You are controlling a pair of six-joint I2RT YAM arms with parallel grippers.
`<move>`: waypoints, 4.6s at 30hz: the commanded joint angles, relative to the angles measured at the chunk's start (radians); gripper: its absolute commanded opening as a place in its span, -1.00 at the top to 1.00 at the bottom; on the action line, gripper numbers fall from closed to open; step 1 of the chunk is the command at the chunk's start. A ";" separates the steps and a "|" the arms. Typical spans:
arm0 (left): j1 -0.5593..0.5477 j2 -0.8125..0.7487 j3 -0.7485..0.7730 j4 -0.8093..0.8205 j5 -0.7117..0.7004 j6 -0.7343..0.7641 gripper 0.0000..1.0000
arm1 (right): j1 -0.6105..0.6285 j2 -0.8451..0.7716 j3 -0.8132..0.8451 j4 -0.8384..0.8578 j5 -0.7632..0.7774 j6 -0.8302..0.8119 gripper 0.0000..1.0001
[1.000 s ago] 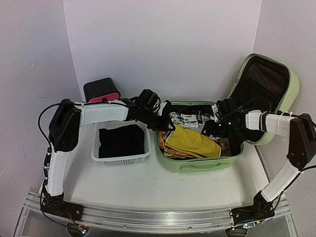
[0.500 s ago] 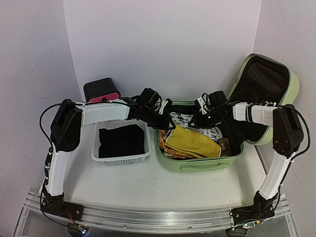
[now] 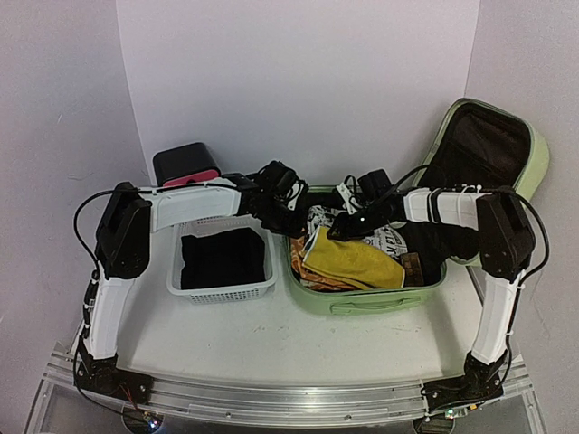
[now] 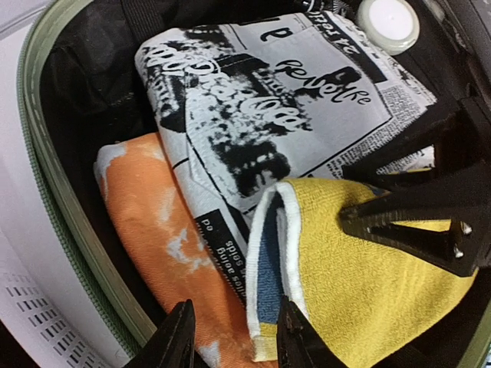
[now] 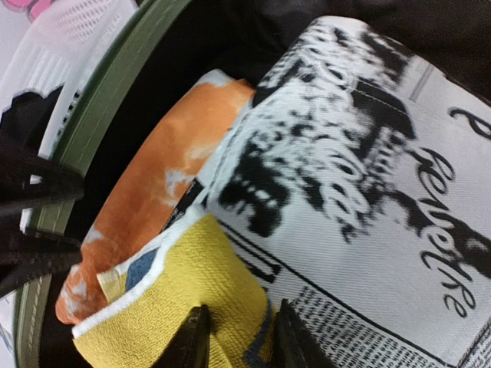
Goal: Open, take out, and arrange the luggage
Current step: Pick up the clothes from the opened luggage.
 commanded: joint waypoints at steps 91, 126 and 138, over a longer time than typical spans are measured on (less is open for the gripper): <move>0.124 -0.154 -0.166 0.222 0.454 -0.031 1.00 | -0.165 -0.324 -0.403 0.062 0.030 0.099 -0.14; 0.051 -0.388 -0.162 0.157 0.386 -0.172 1.00 | -0.164 -0.546 -0.291 -0.039 -0.064 0.148 1.00; 0.087 -0.609 -0.355 0.021 0.287 -0.188 1.00 | 0.009 -0.464 -0.109 -0.052 -0.136 0.210 1.00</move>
